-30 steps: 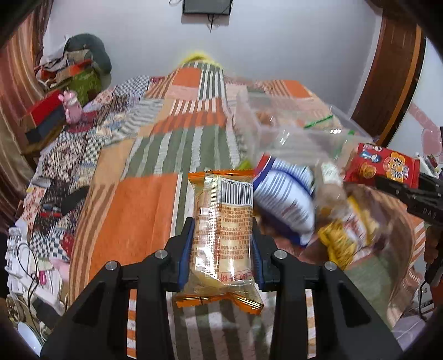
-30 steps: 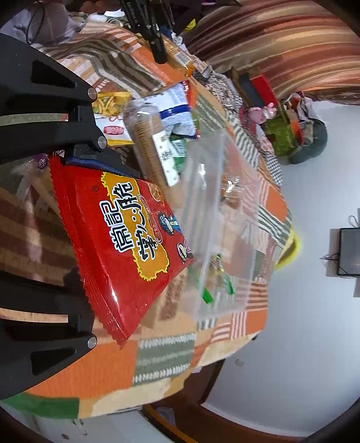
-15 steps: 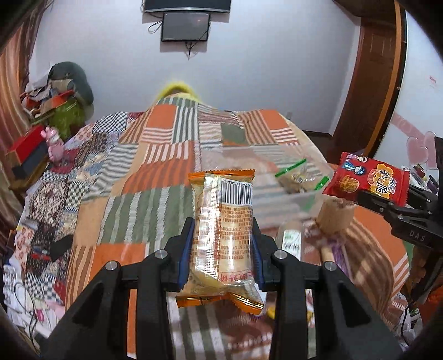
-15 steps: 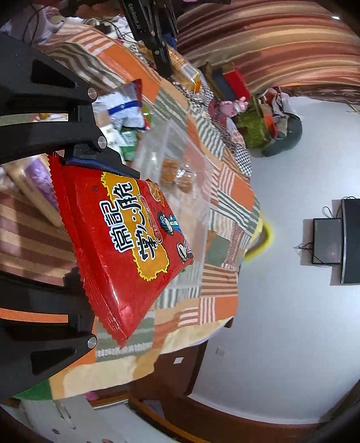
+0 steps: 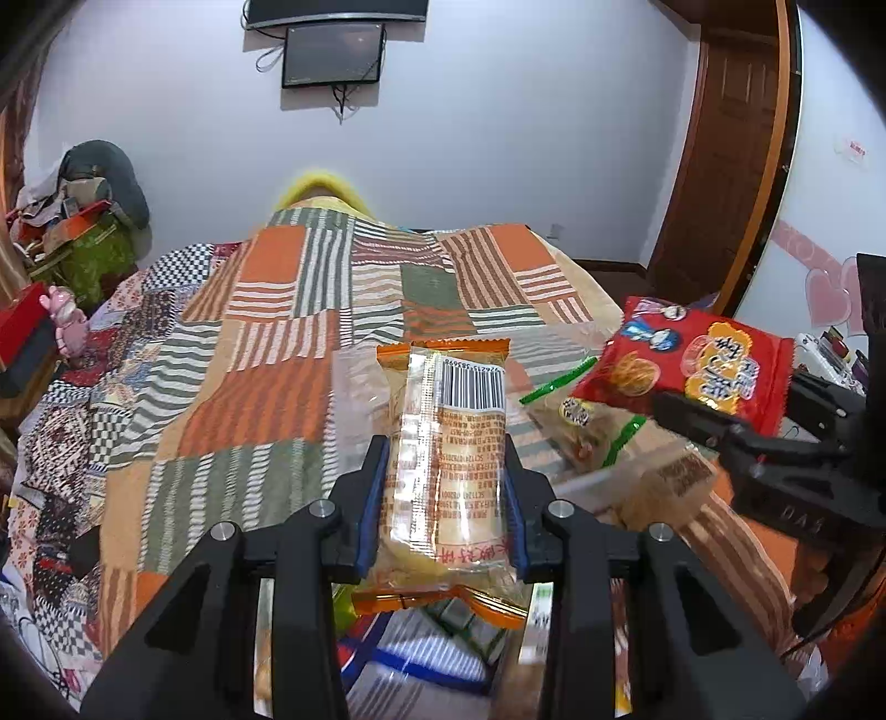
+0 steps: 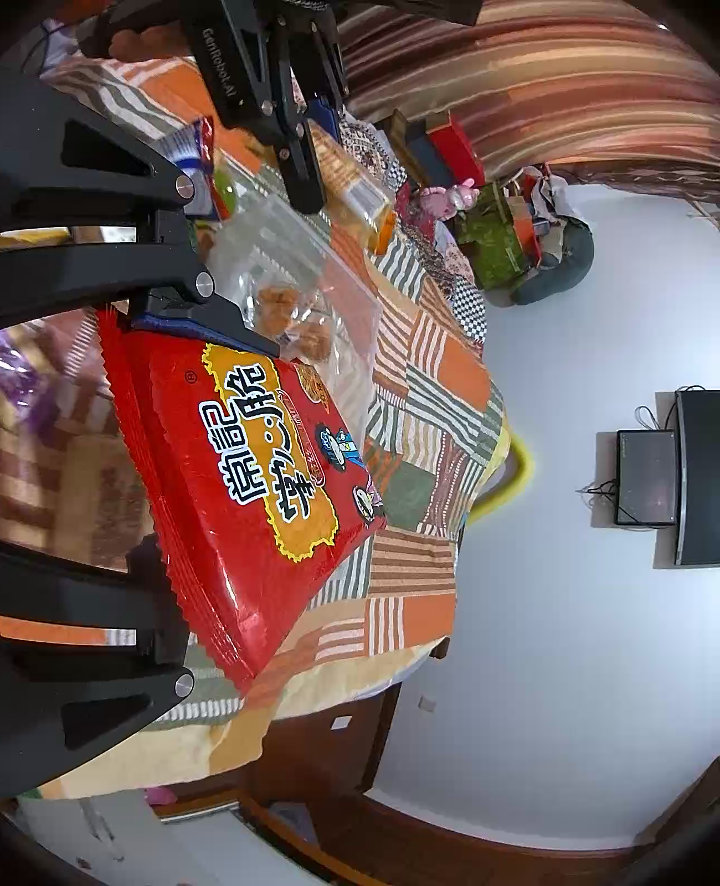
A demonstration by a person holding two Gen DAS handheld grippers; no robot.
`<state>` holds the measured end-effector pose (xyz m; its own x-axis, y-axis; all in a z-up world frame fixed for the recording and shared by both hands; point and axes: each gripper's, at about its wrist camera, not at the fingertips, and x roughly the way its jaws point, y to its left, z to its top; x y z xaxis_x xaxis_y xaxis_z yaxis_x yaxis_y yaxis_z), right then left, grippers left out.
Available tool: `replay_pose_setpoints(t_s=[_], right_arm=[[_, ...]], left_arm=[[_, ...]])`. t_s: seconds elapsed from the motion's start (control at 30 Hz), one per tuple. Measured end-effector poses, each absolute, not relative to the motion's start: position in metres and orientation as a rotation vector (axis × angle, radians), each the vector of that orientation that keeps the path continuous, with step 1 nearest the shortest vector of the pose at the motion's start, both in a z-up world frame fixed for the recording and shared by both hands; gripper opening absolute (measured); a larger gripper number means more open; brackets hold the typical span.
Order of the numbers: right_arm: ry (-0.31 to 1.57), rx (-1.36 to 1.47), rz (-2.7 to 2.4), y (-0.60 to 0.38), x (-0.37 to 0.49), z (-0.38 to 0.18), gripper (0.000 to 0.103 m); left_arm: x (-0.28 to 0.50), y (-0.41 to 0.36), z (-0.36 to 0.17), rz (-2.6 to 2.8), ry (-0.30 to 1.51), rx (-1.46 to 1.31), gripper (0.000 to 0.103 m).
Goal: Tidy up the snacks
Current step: 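Carry both snacks into the clear plastic box and open both tools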
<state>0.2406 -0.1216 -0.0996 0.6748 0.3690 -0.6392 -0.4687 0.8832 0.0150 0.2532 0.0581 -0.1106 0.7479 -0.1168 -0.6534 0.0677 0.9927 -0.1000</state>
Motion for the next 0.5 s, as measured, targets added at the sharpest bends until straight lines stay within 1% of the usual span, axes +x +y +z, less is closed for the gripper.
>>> replay_pose_setpoints(t_s=[0.27,0.5], right_arm=[[0.73,-0.163,0.473,-0.111,0.266,-0.12,0.049],[0.784,-0.174,0.498,-0.102,0.28,-0.131,0.05]], left_arm=[[0.295,0.051,-0.128,-0.106,0.765,-0.064,0.036],[0.316,0.049,-0.14,-0.13,0.834,-0.07,0.036]])
